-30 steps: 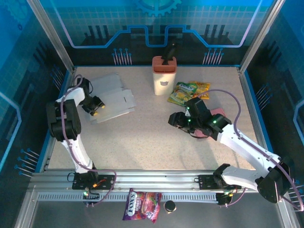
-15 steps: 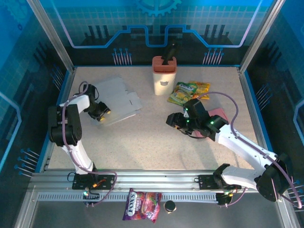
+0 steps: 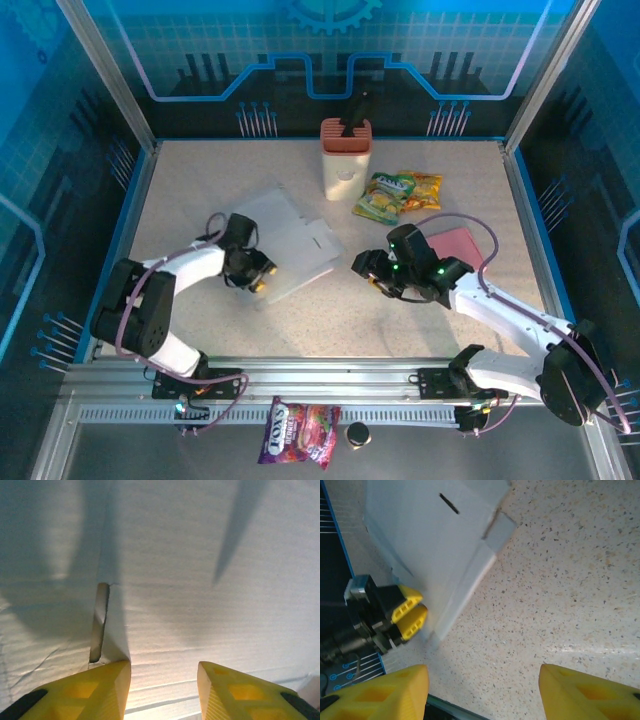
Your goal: Fold the paper box
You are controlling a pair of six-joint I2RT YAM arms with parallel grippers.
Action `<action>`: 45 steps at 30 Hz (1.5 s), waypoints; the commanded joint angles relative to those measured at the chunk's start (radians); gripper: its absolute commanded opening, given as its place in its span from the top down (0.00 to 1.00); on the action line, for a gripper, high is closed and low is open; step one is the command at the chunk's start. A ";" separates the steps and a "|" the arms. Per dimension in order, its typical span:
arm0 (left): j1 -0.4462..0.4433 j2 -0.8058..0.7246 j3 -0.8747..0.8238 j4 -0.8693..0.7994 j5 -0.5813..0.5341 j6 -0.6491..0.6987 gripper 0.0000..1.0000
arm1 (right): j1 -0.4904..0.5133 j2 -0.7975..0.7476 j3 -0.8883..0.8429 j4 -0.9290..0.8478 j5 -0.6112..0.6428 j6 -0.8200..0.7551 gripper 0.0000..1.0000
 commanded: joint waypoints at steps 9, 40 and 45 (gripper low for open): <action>-0.211 -0.025 0.093 0.003 -0.018 -0.315 0.52 | -0.007 0.002 -0.141 0.181 -0.009 0.129 0.39; 0.275 0.299 0.416 -0.237 0.002 0.586 0.53 | 0.143 0.331 -0.222 0.715 0.139 0.286 0.42; 0.275 0.327 0.418 -0.235 -0.002 0.586 0.53 | 0.143 0.364 -0.222 0.742 0.140 0.293 0.42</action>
